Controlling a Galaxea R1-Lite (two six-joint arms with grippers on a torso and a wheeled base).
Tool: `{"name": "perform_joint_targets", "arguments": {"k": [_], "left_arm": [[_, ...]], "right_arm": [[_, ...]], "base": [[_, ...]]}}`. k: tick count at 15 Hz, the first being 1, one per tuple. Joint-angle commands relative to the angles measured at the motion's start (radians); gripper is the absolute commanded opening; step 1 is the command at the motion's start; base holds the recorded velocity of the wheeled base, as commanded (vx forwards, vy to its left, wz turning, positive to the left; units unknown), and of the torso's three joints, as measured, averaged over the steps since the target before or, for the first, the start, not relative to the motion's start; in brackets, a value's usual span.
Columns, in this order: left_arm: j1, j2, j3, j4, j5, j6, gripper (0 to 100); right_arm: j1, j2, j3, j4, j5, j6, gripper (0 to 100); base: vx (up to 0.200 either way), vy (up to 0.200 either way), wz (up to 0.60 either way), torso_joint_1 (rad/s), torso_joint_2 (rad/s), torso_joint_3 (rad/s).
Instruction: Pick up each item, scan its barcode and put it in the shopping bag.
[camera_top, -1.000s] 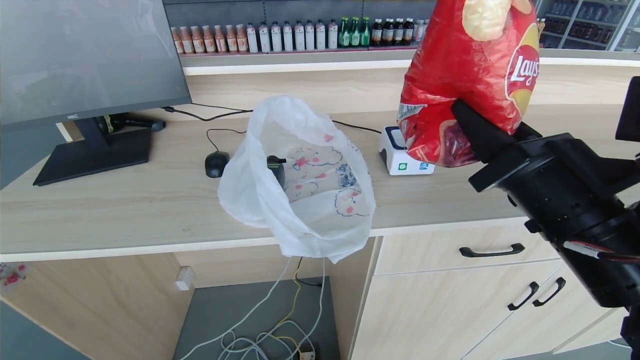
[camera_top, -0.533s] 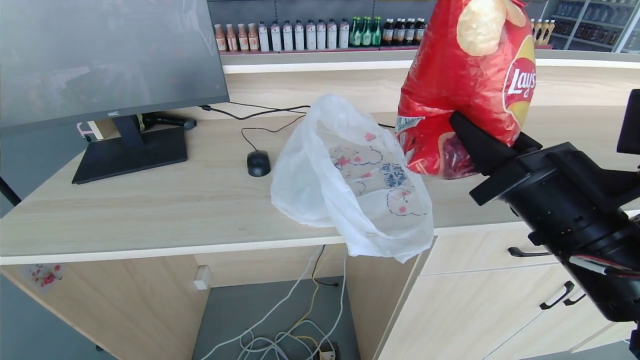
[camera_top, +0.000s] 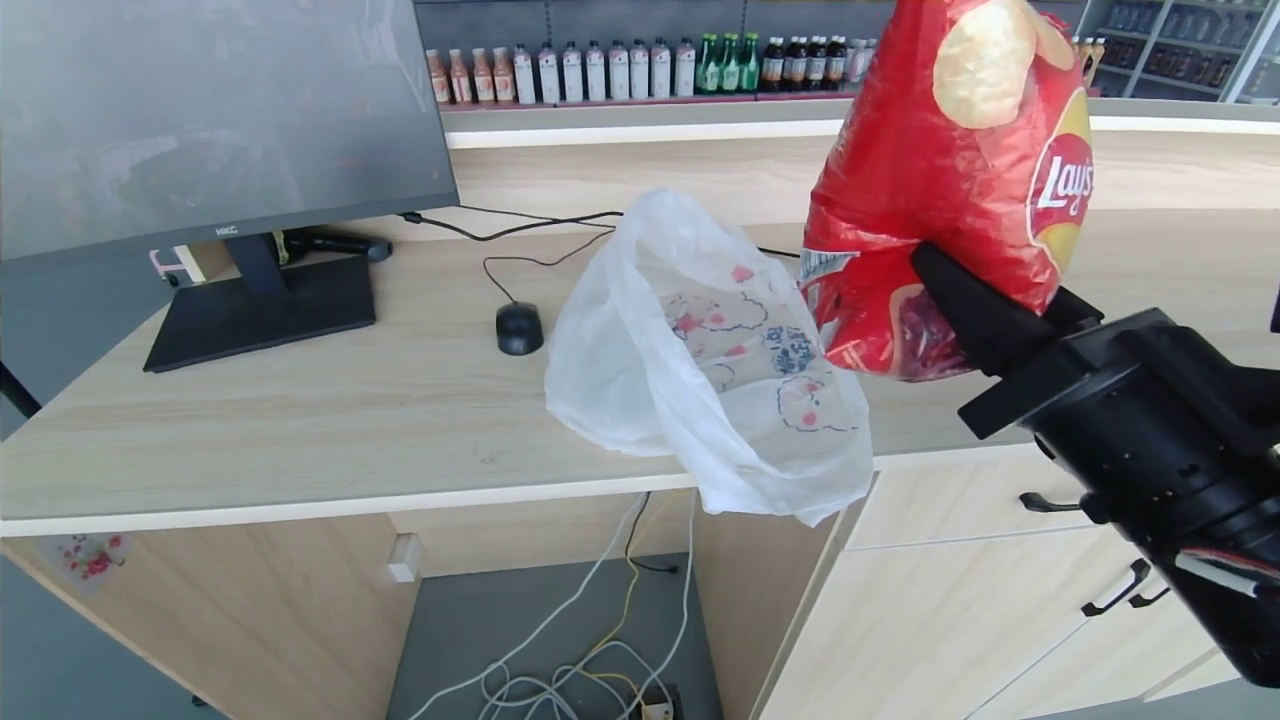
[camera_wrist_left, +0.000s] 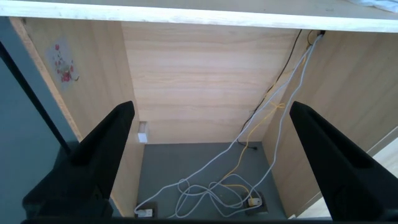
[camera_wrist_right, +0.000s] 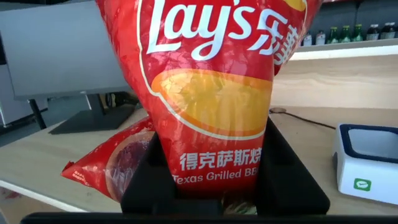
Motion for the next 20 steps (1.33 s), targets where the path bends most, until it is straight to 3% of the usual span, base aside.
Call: {"name": "perform_joint_targets", "arguments": {"k": [1,3,6,7,9,11,14,20], "left_arm": [[0.000,0.000,0.000,0.000,0.000,0.000,100],[0.000,0.000,0.000,0.000,0.000,0.000,100],[0.000,0.000,0.000,0.000,0.000,0.000,100],[-0.002,0.000,0.000,0.000,0.000,0.000,100],[0.000,0.000,0.000,0.000,0.000,0.000,100],[-0.002,0.000,0.000,0.000,0.000,0.000,100],[0.000,0.000,0.000,0.000,0.000,0.000,100],[0.000,0.000,0.000,0.000,0.000,0.000,100]], "right_arm": [[0.003,0.077,-0.026,0.000,-0.032,0.072,0],[-0.003,0.126,-0.100,0.011,-0.062,0.158,0],[-0.002,0.150,-0.267,0.157,-0.111,0.242,0],[-0.003,0.161,-0.390,0.255,-0.121,0.328,0],[-0.011,0.204,-0.558,0.405,-0.237,0.527,0],[-0.055,0.270,-0.660,0.447,-0.286,0.638,0],[-0.120,0.334,-0.660,0.438,-0.292,0.684,0],[-0.074,0.368,-0.571,0.412,-0.299,0.712,0]], "base": [[0.000,0.000,0.00,0.000,0.00,0.000],[0.000,0.000,0.00,0.000,0.00,0.000],[0.000,0.000,0.00,0.000,0.00,0.000],[0.000,0.000,0.00,0.000,0.00,0.000],[0.000,0.000,0.00,0.000,0.00,0.000],[0.000,0.000,0.00,0.000,0.00,0.000],[0.000,0.000,0.00,0.000,0.00,0.000],[0.000,0.000,0.00,0.000,0.00,0.000]]}}
